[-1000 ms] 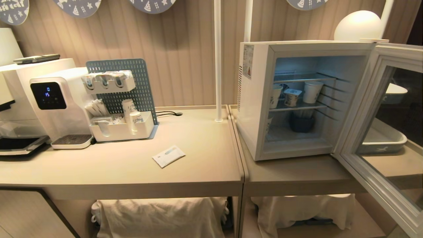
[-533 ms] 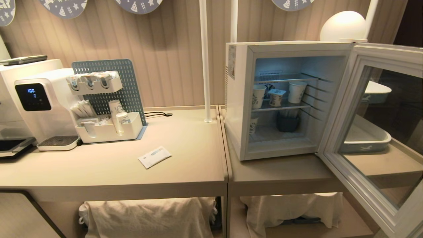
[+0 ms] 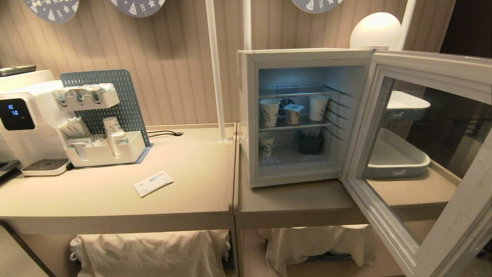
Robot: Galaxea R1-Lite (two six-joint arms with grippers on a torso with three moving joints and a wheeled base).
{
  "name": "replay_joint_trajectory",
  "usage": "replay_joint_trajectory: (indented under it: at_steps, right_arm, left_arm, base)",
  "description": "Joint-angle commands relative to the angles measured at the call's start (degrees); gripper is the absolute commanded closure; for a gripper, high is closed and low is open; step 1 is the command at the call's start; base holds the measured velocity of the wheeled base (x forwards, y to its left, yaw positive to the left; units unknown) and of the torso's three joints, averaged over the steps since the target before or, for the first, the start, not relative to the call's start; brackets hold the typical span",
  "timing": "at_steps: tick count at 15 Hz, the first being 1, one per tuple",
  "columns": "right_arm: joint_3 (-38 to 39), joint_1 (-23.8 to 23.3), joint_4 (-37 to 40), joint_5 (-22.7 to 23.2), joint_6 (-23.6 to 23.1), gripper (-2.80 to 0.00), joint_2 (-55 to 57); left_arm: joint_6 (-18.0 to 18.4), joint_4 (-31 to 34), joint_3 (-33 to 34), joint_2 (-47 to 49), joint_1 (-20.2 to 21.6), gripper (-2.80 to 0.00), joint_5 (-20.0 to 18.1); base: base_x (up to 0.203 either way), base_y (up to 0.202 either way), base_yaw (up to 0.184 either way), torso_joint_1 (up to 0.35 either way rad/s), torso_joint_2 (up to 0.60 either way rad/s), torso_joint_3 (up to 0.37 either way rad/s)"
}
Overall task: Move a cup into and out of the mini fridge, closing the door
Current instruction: Close the freezer door
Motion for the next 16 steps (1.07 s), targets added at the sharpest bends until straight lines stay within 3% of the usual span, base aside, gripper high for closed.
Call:
replay_joint_trajectory:
  at_steps: [1, 11, 14, 16]
  right_arm:
    - [-0.07, 0.0, 0.06, 0.05, -0.09, 0.0, 0.0]
    - [-0.13, 0.0, 0.4, 0.05, -0.18, 0.0, 0.0]
    - [-0.2, -0.08, -0.02, -0.08, 0.78, 0.0, -0.06]
    - [-6.1, -0.05, 0.55, -0.45, 0.88, 0.0, 1.12]
  left_arm:
    - [0.0, 0.0, 0.0, 0.07, 0.01, 0.0, 0.06]
    - [0.0, 0.0, 0.0, 0.07, 0.01, 0.0, 0.06]
    - [0.0, 0.0, 0.0, 0.07, 0.01, 0.0, 0.06]
    - [0.0, 0.0, 0.0, 0.07, 0.01, 0.0, 0.06]
  base:
    - [0.0, -0.191, -0.001, -0.002, 0.0, 0.002]
    - [0.0, -0.185, 0.0, 0.002, 0.0, 0.002]
    - [-0.008, -0.017, -0.011, -0.001, 0.0, 0.002]
    - [-0.018, 0.007, 0.004, 0.002, 0.0, 0.001]
